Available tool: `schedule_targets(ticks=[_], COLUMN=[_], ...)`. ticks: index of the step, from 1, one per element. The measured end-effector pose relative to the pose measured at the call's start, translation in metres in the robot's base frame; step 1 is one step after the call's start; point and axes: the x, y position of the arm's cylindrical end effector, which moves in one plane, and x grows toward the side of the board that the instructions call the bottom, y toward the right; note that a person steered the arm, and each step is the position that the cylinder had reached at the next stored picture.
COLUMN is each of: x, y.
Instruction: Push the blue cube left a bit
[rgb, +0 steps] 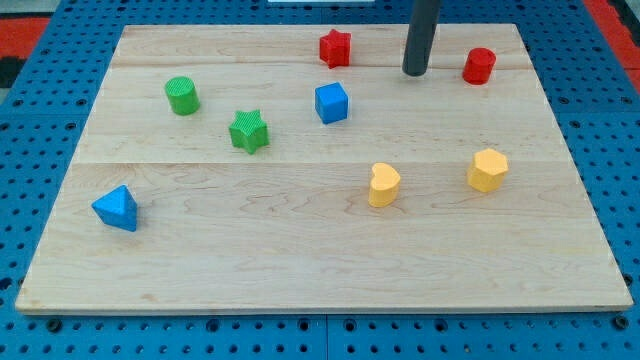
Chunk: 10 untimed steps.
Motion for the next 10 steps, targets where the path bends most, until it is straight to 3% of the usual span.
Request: schedule_targets(ticks=[2,3,6,10], x=[0.023,0.062,0.068,0.068], y=[-0.003,-0.013,-0.076,-0.097])
